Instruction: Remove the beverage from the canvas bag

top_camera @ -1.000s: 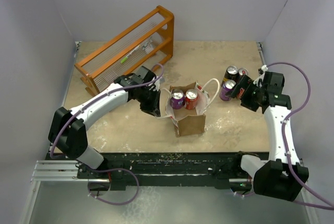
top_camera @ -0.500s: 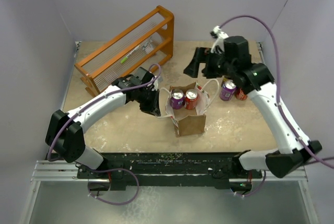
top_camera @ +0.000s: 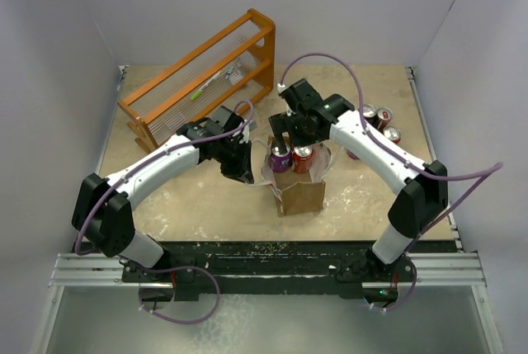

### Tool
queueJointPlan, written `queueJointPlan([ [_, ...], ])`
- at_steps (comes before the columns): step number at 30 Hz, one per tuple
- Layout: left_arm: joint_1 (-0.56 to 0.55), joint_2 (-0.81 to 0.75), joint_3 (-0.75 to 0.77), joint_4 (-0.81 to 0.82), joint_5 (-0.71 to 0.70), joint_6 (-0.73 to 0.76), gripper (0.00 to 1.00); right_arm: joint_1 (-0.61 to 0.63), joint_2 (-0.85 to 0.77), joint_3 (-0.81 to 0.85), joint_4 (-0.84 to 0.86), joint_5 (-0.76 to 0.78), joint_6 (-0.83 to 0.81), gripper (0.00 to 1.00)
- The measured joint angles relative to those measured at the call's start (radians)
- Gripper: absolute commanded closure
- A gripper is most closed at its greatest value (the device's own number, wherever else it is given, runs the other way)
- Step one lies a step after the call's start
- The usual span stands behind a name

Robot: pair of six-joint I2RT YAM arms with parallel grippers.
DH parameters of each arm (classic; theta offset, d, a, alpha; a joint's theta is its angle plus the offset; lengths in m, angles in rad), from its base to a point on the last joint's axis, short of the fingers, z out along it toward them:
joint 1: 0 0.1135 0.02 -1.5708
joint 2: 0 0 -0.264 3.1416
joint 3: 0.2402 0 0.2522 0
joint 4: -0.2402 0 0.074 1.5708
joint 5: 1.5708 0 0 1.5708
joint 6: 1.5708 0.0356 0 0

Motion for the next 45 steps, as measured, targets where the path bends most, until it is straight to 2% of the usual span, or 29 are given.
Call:
queueJointPlan([
  [8,0.0,0.025,0.008,-0.008,-0.003,0.002,1.0,0.0,0.06,-0.055,0.011,0.096,-0.034,0.03],
  [17,0.001,0.055,0.035,-0.033,-0.011,0.014,1.0,0.0,0.109,-0.108,0.052,0.13,-0.046,0.03],
  [36,0.027,0.082,0.045,-0.053,-0.013,0.075,1.0,-0.029,0.12,-0.19,0.143,0.129,-0.089,0.17],
  [41,0.034,0.084,0.045,-0.055,-0.013,0.084,1.0,-0.031,0.12,-0.213,0.205,0.107,-0.142,0.16],
  [45,0.036,0.084,0.048,-0.056,-0.013,0.087,1.0,-0.032,0.121,-0.236,0.261,0.089,-0.209,0.1],
])
